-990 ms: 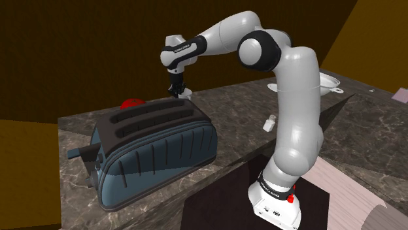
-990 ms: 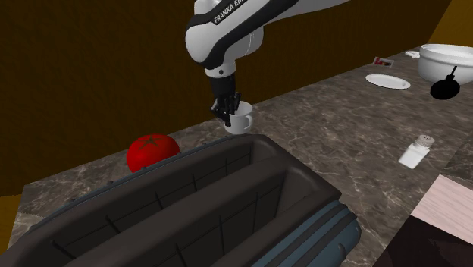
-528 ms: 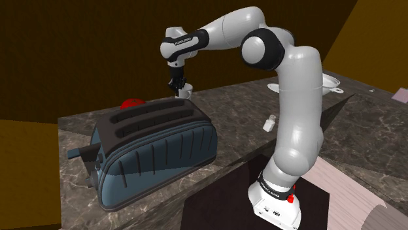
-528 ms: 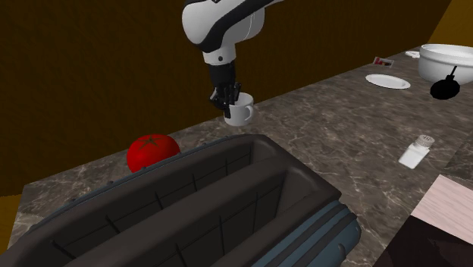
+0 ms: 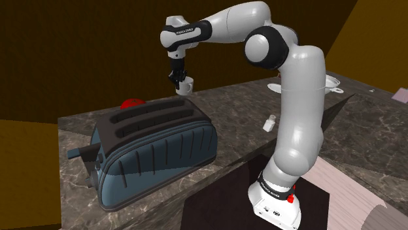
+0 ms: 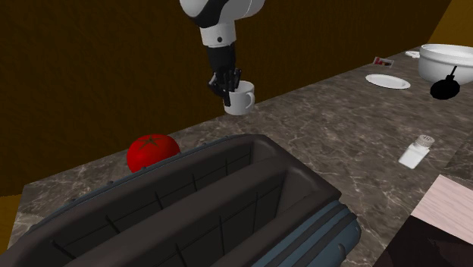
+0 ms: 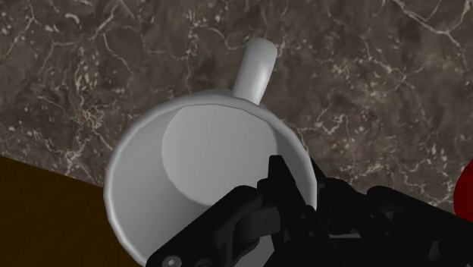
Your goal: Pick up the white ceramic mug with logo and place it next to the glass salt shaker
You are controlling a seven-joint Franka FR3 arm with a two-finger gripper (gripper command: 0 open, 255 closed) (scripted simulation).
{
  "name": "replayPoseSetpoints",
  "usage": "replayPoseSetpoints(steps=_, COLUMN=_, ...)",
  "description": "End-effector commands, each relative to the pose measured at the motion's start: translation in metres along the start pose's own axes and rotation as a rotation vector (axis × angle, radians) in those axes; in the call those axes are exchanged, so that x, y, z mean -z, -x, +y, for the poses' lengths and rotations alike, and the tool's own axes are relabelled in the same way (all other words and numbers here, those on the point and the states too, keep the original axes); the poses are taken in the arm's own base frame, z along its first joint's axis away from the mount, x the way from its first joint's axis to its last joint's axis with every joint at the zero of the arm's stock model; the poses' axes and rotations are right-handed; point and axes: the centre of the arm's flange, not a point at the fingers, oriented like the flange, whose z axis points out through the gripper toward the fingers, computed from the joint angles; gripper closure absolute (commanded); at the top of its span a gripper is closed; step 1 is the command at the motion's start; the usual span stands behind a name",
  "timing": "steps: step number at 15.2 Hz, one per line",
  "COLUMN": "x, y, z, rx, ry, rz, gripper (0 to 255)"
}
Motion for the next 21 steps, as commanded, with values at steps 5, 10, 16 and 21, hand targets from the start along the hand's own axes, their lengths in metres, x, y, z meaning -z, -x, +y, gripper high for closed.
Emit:
replayPoseSetpoints(steps=5, x=0.031, y=0.004, z=0.001, rx=0.000, ry=0.000, rz=0.000, gripper=255)
replayPoseSetpoints(steps=10, x=0.057, y=0.007, z=0.002, rx=0.000, ry=0.000, rz=0.000, gripper=255)
replayPoseSetpoints(steps=16, x=0.084, y=0.010, z=0.003, rx=0.000, ry=0.000, rz=0.000, gripper=255)
replayPoseSetpoints(steps=21, x=0.076, y=0.067, z=0.034, rx=0.000, ry=0.000, rz=0.000, gripper=255)
